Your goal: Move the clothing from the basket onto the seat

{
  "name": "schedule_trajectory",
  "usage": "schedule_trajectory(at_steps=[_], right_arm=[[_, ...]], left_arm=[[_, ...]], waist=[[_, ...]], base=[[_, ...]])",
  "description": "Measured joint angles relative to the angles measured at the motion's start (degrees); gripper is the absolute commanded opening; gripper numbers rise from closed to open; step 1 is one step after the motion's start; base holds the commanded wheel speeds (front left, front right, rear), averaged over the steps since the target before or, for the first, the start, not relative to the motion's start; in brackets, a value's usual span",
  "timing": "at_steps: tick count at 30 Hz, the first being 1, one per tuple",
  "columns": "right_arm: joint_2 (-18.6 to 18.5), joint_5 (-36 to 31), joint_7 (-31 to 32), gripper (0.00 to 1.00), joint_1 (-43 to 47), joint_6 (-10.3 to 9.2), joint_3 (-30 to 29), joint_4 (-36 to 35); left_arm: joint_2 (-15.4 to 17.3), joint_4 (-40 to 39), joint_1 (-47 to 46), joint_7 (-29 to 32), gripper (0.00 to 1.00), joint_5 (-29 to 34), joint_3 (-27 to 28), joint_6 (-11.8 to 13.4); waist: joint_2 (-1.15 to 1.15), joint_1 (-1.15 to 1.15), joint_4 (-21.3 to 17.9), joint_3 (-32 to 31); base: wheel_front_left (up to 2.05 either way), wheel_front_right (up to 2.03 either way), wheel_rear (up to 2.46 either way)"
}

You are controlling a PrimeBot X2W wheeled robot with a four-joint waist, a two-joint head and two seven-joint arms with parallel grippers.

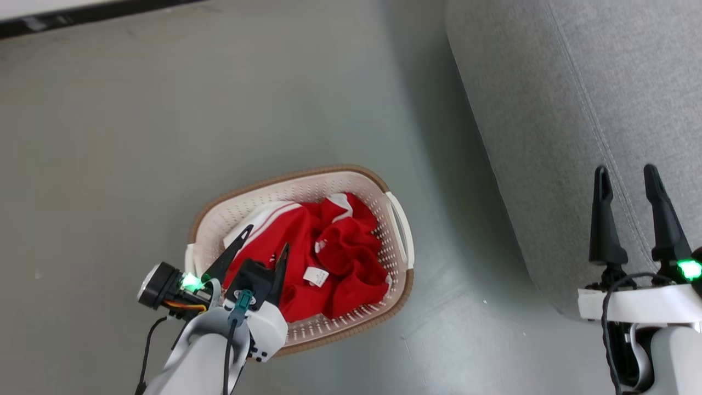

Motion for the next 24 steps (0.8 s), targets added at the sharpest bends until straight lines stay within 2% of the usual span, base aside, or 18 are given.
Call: schedule_trajectory(at_steps=[20, 24], right_arm=[[0.08, 4.00, -0.44, 1.00, -5.16, 0.00, 2.71, 0.26], [0.09, 4.48, -0.49, 1.00, -6.76, 0.00, 3.24, -0.10]], left_arm=[[2.33, 7.97, -6.84, 0.41, 1.00, 4.47, -1.96, 0.83], [2.92, 9.27, -8.06, 0.69, 1.00, 5.06, -2.12, 2.01]], waist=[[0.00, 0.00, -4.90, 8.39], [0.00, 0.00, -5.80, 9.91]], base=[[0.00, 0.00, 0.00], [0.00, 0.00, 0.00]])
